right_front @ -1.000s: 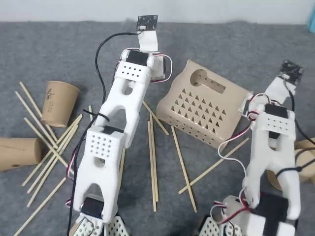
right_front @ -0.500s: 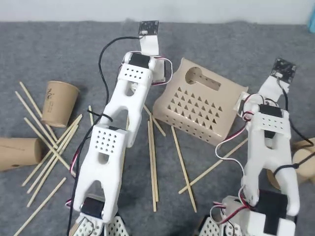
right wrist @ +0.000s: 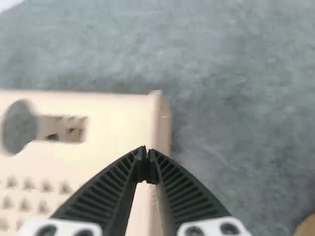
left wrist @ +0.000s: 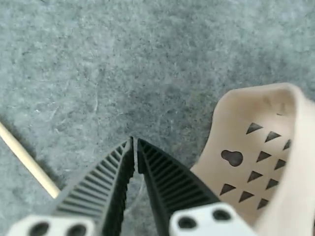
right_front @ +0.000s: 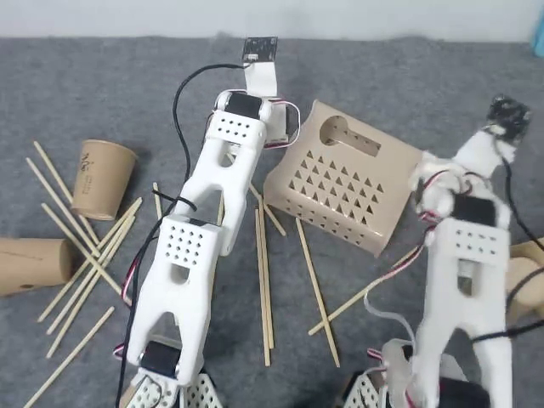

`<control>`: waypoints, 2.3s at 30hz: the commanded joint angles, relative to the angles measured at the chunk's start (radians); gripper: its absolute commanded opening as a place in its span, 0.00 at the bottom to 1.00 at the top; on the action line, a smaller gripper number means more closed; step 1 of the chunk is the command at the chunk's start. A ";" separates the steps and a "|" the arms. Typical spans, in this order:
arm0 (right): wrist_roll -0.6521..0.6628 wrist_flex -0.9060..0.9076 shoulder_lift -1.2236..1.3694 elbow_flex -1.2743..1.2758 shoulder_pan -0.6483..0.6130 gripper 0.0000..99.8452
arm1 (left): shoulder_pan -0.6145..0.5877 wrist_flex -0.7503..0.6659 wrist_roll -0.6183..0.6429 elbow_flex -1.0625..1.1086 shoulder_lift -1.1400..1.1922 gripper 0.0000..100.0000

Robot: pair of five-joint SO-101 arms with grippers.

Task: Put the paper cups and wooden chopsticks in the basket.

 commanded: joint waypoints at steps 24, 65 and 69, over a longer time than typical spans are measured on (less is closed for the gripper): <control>0.107 -0.036 0.426 -0.114 0.056 0.02 | 0.012 0.040 0.006 -0.033 -0.015 0.01; 0.221 0.088 0.650 -0.276 0.311 0.05 | 0.388 0.269 0.006 -0.467 -0.017 0.01; 0.215 0.065 0.605 -0.270 0.337 0.05 | 0.411 0.273 0.006 -0.518 -0.017 0.01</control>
